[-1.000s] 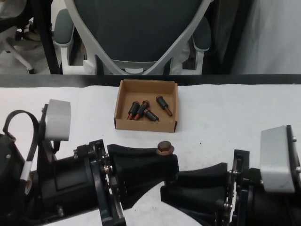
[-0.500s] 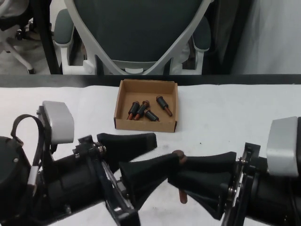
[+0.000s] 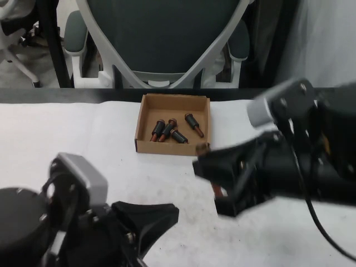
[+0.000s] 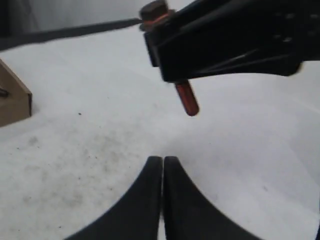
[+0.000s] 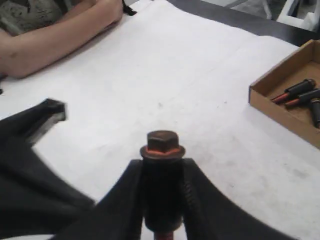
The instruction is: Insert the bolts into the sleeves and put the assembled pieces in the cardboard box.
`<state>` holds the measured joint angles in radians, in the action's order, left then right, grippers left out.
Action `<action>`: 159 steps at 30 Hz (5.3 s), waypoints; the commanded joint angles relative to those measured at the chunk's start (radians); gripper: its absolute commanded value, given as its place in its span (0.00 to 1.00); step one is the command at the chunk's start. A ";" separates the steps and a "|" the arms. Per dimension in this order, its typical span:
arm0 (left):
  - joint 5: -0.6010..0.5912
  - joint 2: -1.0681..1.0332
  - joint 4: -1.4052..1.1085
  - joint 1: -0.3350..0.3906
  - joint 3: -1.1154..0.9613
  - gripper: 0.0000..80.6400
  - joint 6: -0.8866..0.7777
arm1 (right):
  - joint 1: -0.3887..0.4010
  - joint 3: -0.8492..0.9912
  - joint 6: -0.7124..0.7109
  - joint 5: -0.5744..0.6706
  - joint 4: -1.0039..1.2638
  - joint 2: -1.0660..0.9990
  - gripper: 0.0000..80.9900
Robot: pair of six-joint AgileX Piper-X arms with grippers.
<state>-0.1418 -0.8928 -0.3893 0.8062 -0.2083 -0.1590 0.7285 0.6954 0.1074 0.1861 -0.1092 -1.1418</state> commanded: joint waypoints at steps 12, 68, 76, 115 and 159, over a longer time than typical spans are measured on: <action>0.608 0.370 0.149 0.333 0.126 0.01 0.228 | -0.166 0.430 -0.097 0.113 -0.261 -0.417 0.00; -0.021 0.211 -0.105 -0.564 0.122 0.01 0.012 | -0.301 1.312 -0.183 0.082 -0.748 -1.188 0.26; 0.034 0.242 -0.059 -0.565 0.122 0.01 0.041 | -0.306 1.331 -0.237 0.080 -0.775 -1.134 0.00; -0.070 0.269 -0.062 -0.564 0.121 0.01 0.052 | -0.314 -0.263 -0.151 -0.046 0.074 0.385 0.00; 0.306 0.893 0.939 -0.563 0.143 0.01 0.105 | -0.312 -0.651 -0.075 -0.457 -0.462 1.142 0.00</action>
<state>0.1573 -0.0025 0.5456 0.2412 -0.0680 -0.0596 0.4194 0.0543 0.0288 -0.2659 -0.5764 0.0000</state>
